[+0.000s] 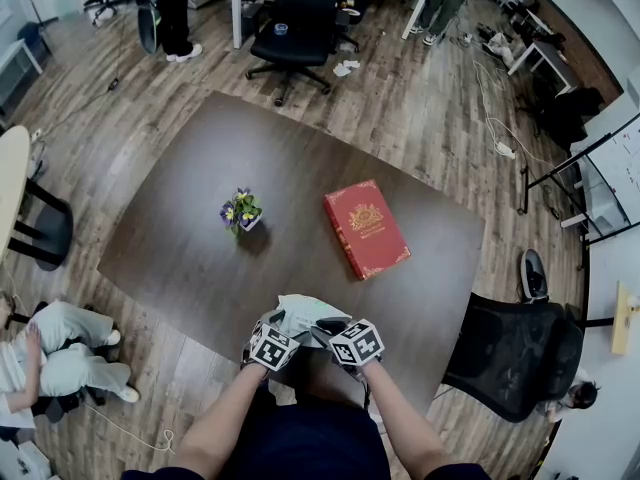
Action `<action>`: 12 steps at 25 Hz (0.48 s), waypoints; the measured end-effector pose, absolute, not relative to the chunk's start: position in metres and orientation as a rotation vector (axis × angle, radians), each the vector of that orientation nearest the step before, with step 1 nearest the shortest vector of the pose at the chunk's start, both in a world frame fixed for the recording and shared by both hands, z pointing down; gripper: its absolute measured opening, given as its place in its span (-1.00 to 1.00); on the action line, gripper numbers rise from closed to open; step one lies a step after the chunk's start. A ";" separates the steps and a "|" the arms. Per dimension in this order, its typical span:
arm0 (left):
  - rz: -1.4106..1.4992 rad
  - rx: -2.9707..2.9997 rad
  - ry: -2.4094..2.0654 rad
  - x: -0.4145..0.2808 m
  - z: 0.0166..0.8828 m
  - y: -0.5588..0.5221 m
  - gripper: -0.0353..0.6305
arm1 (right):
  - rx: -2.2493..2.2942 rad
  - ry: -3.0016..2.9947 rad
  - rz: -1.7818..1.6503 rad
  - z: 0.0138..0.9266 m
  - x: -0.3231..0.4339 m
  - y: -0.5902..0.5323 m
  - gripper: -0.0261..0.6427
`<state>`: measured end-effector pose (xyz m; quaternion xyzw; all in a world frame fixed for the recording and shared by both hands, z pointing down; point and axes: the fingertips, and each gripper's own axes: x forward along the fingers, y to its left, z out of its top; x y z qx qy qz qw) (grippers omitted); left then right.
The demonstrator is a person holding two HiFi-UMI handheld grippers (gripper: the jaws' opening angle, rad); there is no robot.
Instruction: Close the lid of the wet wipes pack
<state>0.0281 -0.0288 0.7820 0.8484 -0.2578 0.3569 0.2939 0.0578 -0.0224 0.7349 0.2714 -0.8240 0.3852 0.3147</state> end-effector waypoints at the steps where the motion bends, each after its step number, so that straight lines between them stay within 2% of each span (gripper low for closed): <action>1: 0.951 2.258 -0.686 0.028 0.782 -0.029 0.21 | 0.702 -2.155 1.005 0.738 0.057 -0.020 -0.65; 12: 0.942 2.287 -0.691 0.029 0.781 -0.030 0.20 | 0.722 -2.080 0.949 0.751 0.061 -0.016 -0.68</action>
